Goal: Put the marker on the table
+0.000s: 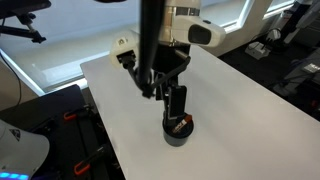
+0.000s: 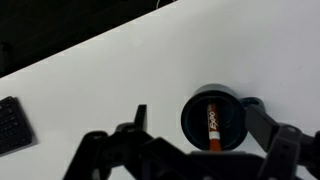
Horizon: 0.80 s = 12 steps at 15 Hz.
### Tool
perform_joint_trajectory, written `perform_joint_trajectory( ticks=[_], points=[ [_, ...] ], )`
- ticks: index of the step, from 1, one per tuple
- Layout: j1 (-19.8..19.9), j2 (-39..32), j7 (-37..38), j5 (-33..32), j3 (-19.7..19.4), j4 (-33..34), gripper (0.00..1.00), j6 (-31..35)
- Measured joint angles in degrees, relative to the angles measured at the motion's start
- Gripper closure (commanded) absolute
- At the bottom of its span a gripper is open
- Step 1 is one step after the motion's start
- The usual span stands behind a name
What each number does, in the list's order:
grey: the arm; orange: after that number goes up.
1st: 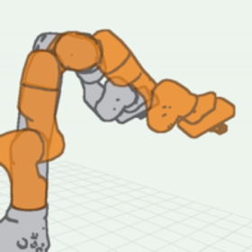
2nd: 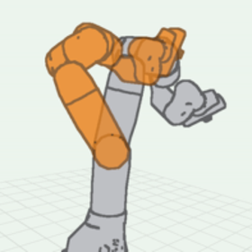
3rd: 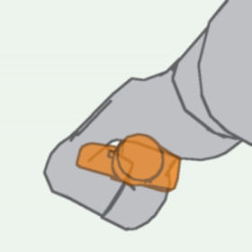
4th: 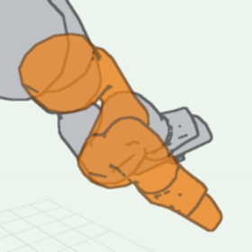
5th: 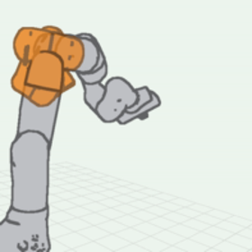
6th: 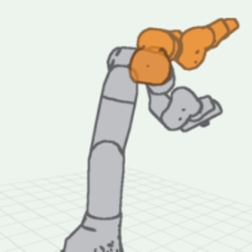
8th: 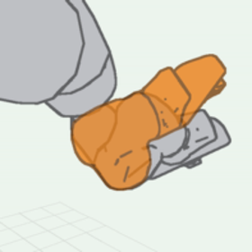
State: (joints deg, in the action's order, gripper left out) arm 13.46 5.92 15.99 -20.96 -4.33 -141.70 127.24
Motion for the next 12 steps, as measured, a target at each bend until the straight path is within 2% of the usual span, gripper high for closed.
perform_joint_trajectory(
  ticks=[5,9,12],
  points=[
    [-0.89,-4.63,0.0,0.88,-0.37,1.59,0.0,0.17],
    [-2.19,-10.1,0.0,2.18,-0.64,4.82,0.0,4.57],
    [-2.43,-11.61,0.0,2.21,-0.78,6.03,0.0,4.96]
  ],
)
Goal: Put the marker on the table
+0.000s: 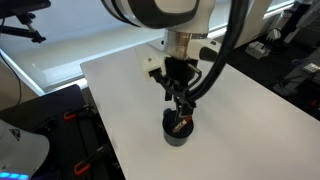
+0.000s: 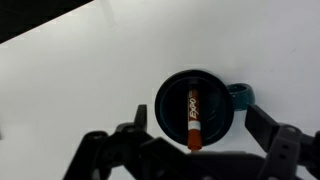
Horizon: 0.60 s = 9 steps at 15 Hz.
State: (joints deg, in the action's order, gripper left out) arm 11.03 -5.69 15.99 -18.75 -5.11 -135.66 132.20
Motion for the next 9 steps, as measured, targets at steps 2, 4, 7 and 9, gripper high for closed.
perform_joint_trajectory(
  ticks=[2,4,7,9],
  points=[
    [0.0,0.0,0.0,0.0,-0.04,0.05,0.0,0.0],
    [-0.15,-0.07,0.0,-0.04,-0.19,0.05,0.0,0.0],
    [-0.98,-1.73,0.18,-0.31,-1.0,0.63,0.0,0.53],
    [-1.42,-4.23,0.74,-0.45,-1.49,2.11,0.0,1.44]
  ],
)
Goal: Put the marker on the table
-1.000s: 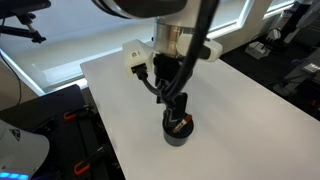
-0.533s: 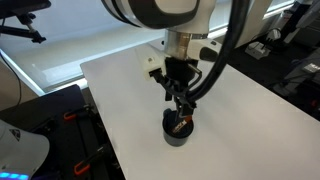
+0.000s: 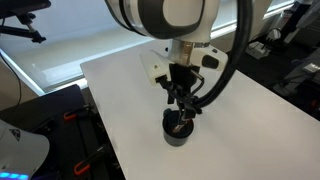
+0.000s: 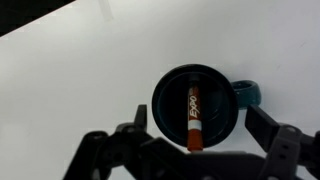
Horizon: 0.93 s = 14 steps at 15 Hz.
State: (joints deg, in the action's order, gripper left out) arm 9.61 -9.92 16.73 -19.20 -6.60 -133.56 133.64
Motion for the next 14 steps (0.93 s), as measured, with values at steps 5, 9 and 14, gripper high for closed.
perform_joint_trajectory(
  ticks=[5,9,14],
  points=[
    [-1.03,-4.25,1.15,-0.04,-1.19,2.63,0.0,1.44],
    [-1.15,-4.14,1.15,-0.03,-1.39,2.63,0.0,1.44],
    [-1.76,-5.41,1.18,-0.03,-2.26,3.48,0.0,1.45]
  ],
)
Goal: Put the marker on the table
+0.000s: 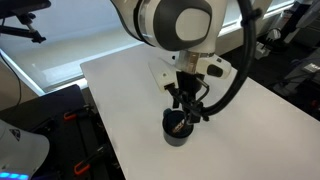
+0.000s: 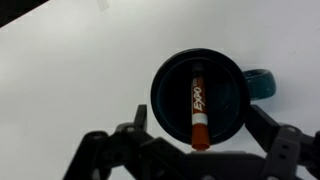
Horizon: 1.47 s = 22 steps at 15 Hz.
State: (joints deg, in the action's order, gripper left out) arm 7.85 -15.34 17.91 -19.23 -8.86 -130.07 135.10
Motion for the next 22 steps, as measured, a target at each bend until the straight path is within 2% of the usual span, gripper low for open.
perform_joint_trajectory(
  ticks=[9,10,11,16,17,18,19,20,21,22],
  points=[
    [-0.64,-3.26,0.22,0.03,-1.07,2.52,0.0,1.82],
    [-0.65,-3.26,0.22,0.03,-1.07,2.52,0.16,1.82],
    [-0.65,-3.26,0.22,0.03,-1.08,2.52,0.26,1.82],
    [-0.67,-3.46,0.17,0.05,-1.24,2.52,0.66,1.82],
    [-0.67,-3.51,0.17,0.05,-1.27,2.52,0.73,1.82],
    [-0.67,-3.56,0.16,0.05,-1.29,2.52,0.62,1.82],
    [-0.67,-3.63,0.15,0.05,-1.3,2.52,0.63,1.82],
    [-0.67,-3.71,0.14,0.05,-1.32,2.52,0.87,1.82],
    [-0.67,-3.79,0.11,0.05,-1.32,2.52,0.88,1.82],
    [-0.67,-3.86,0.09,0.05,-1.32,2.52,0.95,1.82]
  ],
)
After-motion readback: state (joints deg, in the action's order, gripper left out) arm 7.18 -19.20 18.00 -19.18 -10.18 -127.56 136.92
